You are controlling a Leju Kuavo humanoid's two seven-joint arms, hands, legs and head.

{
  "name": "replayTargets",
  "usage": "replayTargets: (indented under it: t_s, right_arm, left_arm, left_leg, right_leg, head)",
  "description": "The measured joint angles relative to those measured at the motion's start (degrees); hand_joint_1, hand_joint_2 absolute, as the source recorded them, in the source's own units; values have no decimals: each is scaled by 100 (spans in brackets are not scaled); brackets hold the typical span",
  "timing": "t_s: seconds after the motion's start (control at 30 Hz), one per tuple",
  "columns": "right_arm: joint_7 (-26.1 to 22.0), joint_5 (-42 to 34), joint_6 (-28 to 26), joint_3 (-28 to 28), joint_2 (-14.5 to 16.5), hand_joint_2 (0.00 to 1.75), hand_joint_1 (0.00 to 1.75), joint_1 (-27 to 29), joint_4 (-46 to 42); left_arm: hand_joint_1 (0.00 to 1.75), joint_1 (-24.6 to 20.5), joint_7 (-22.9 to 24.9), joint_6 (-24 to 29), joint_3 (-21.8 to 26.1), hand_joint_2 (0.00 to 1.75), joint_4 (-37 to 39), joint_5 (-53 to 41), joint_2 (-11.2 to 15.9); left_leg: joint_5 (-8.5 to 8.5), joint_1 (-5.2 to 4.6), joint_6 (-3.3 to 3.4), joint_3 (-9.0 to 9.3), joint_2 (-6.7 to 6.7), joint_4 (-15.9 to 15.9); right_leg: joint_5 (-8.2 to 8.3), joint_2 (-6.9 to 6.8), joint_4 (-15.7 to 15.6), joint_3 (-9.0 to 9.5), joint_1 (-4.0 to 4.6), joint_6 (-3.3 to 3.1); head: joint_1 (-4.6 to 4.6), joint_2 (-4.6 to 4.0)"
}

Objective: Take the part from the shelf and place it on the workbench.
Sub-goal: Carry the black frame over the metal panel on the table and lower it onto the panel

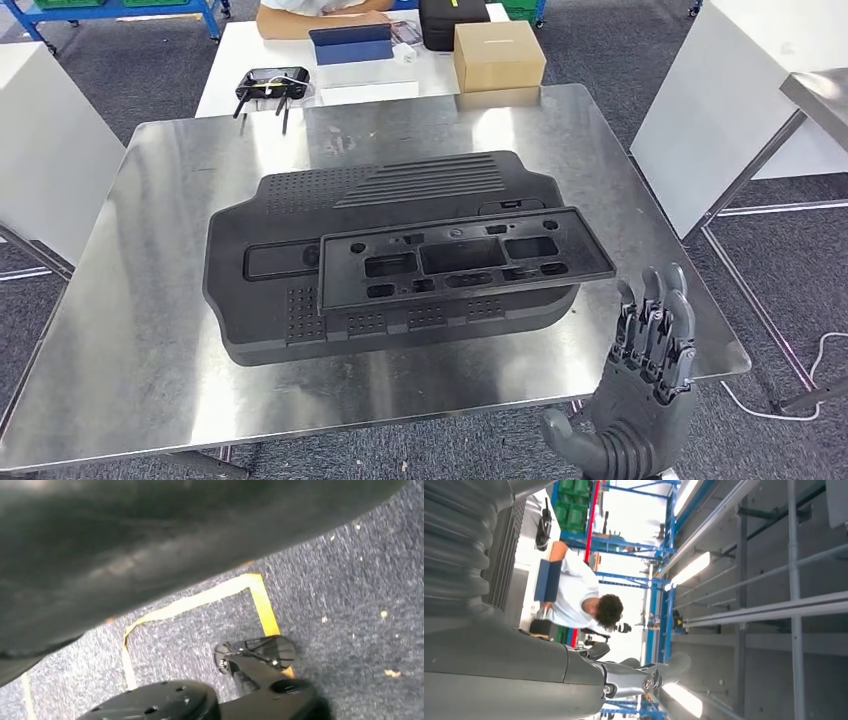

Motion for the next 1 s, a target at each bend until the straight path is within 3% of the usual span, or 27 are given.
replayTargets:
  t_s: [0.03,0.07,0.13,0.2,0.27,0.33,0.37,0.4,0.5,0.53,0.57,0.63,0.7,0.73,0.8,0.93,1.0]
  right_arm:
    - [0,0,0,0,-1,175,0,-1,1]
    - [0,0,0,0,-1,175,0,-2,1]
    - [0,0,0,0,-2,175,0,-6,1]
    - [0,-1,0,0,-2,175,0,-9,1]
    - [0,-2,0,0,-2,175,0,-16,1]
    - [0,-1,0,0,-3,175,0,-24,1]
    - [0,0,0,0,-5,175,0,-26,1]
    - [0,1,-1,0,-8,131,0,-26,1]
    - [0,1,-9,0,-23,0,0,-21,2]
    - [0,-1,-18,0,-29,0,0,-20,2]
    - [0,-3,-33,0,-33,0,0,-19,3]
    - [0,-8,-80,0,-37,0,0,-18,3]
    - [0,-13,-118,0,-36,0,0,-13,4]
    - [0,-16,-131,-1,-36,0,0,-7,6]
    - [0,-26,-146,-1,-34,0,0,9,10]
    - [0,-35,-153,-2,-29,0,0,22,23]
    - [0,-35,-155,-2,-28,0,0,27,26]
  left_arm:
    - [0,5,0,0,0,0,1,-2,-1]
    - [0,10,0,0,1,0,1,-4,-1]
    - [0,15,0,2,2,0,1,-4,4]
    - [0,1,-1,2,2,0,2,-4,-2]
    - [0,-15,-2,1,2,0,3,-4,-10]
    - [0,-17,-3,2,2,0,2,-4,-10]
    - [0,-16,-3,2,3,0,1,-4,-9]
    - [0,-17,-5,2,3,0,1,-3,-9]
    - [0,-23,-9,2,4,0,1,-2,-9]
    - [0,-20,-9,2,4,0,1,-2,-10]
    - [0,-15,-9,2,5,0,1,-1,-10]
    - [0,-9,-11,1,7,0,1,4,-11]
    - [0,-9,-19,0,9,0,1,10,-18]
    - [0,-8,-25,0,11,0,1,13,-21]
    - [0,-5,-32,0,19,0,2,15,-22]
    - [0,0,-39,0,44,0,2,15,-21]
    - [0,1,-42,0,51,0,2,15,-21]
  left_leg:
    - [8,1,5,-122,12,168]
    - [132,2,11,-132,28,108]
    - [590,7,24,142,152,-566]
    - [861,-17,36,412,330,-1199]
    - [872,-61,73,443,342,-1352]
    - [892,-78,147,415,227,-1357]
    - [905,-81,188,411,173,-1365]
    - [919,-77,226,407,123,-1373]
    - [934,-94,294,383,-19,-1375]
    - [935,-104,301,381,-62,-1374]
    - [935,-111,304,385,-101,-1374]
    - [933,-117,302,402,-166,-1373]
    - [923,-131,283,413,-208,-1370]
    - [918,-137,263,412,-218,-1369]
    - [910,-147,235,415,-218,-1385]
    - [944,-153,367,450,-186,-1446]
    - [951,-147,339,463,-183,-1465]
  right_leg:
    - [-13,-38,1,17,11,-10]
    - [-29,-74,3,39,14,-10]
    - [-72,-136,8,100,12,25]
    - [-125,-190,32,142,55,97]
    - [-146,-263,30,156,97,152]
    - [-171,-315,35,155,78,197]
    - [-236,-270,132,111,68,208]
    - [-352,-189,350,6,60,203]
    - [-782,28,1456,-557,68,141]
    - [-819,49,1670,-686,73,148]
    - [-766,61,1673,-717,79,172]
    - [-446,73,1031,-459,98,234]
    - [-166,93,301,-145,129,220]
    - [-103,101,121,-62,146,192]
    - [-64,104,51,-28,165,149]
    - [-26,111,3,-6,158,155]
    - [-27,112,5,-7,168,150]
  head:
    - [0,0]
    - [-1,0]
    - [-5,0]
    - [-17,0]
    - [-11,0]
    - [4,0]
    - [6,0]
    - [14,0]
    - [31,0]
    - [31,0]
    - [31,0]
    - [32,0]
    - [29,0]
    - [28,0]
    - [26,0]
    - [17,0]
    - [16,0]
